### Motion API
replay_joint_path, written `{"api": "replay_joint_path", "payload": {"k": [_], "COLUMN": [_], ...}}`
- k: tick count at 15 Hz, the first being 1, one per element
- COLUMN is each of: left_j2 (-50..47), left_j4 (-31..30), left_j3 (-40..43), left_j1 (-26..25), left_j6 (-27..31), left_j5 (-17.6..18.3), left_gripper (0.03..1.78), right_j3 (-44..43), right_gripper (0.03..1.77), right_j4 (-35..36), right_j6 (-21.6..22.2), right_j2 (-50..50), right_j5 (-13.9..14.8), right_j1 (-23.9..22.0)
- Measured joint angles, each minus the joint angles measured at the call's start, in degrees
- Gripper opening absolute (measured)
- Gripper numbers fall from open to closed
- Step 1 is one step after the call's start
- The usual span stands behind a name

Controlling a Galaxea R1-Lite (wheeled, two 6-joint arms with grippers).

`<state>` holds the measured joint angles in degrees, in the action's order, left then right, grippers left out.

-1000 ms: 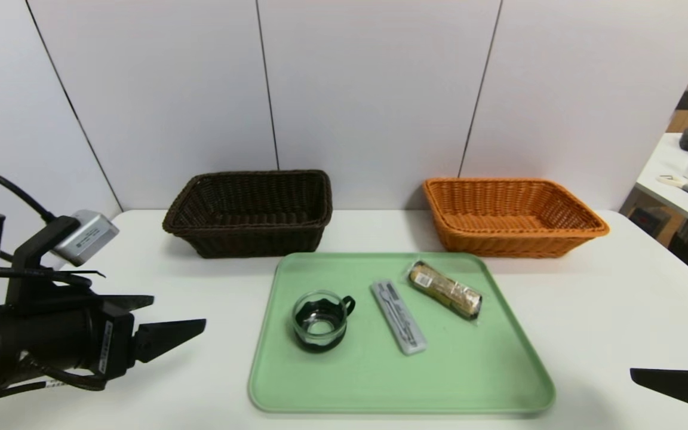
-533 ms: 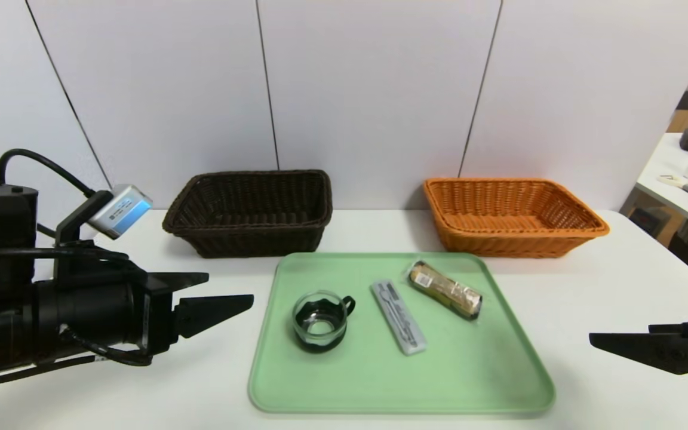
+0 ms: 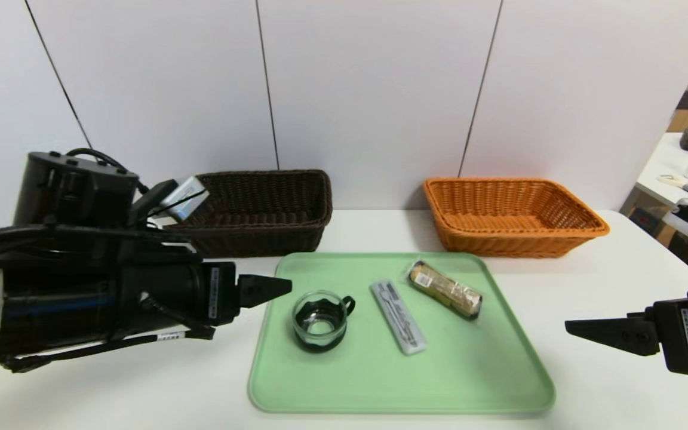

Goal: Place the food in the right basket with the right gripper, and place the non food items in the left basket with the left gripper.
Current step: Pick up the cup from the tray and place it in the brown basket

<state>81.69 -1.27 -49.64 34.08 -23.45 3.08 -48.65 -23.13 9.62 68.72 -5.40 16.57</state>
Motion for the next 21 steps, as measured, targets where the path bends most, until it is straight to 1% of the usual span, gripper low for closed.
{"api": "replay_joint_path", "payload": {"k": [1,3,6,8,10,13,16,21], "left_j2": [1.5,4.4,9.3,12.8,15.3,18.6,20.6,21.3], "left_j4": [3.4,9.3,18.9,24.0,26.2,26.7,26.4,26.3], "left_j3": [-2.6,-7.3,-15.5,-19.7,-21.5,-22.2,-22.3,-21.4], "left_j1": [2.3,4.9,7.4,8.9,10.0,11.2,11.6,11.5], "left_j6": [-1.5,-4.8,-9.6,-12.2,-14.0,-14.7,-14.7,-13.2], "left_j5": [-4.0,-9.2,-13.4,-16.3,-17.8,-19.5,-19.7,-19.8], "left_gripper": [1.69,1.69,1.69,1.69,1.69,1.69,1.69,1.69], "right_j3": [-0.4,-0.9,-1.1,-1.1,-1.1,-1.1,-1.1,-0.9], "right_gripper": [1.70,1.70,1.70,1.70,1.70,1.70,1.70,1.70], "right_j4": [0.0,0.3,1.3,1.4,1.4,1.6,1.6,1.5], "right_j6": [0.0,0.0,0.2,0.2,0.2,0.1,0.1,0.2], "right_j2": [0.8,2.1,3.8,4.4,4.7,5.0,5.1,5.1], "right_j5": [0.6,0.9,0.9,0.9,1.0,1.0,1.0,1.0], "right_j1": [0.6,1.7,2.6,2.8,2.8,2.9,3.0,3.0]}}
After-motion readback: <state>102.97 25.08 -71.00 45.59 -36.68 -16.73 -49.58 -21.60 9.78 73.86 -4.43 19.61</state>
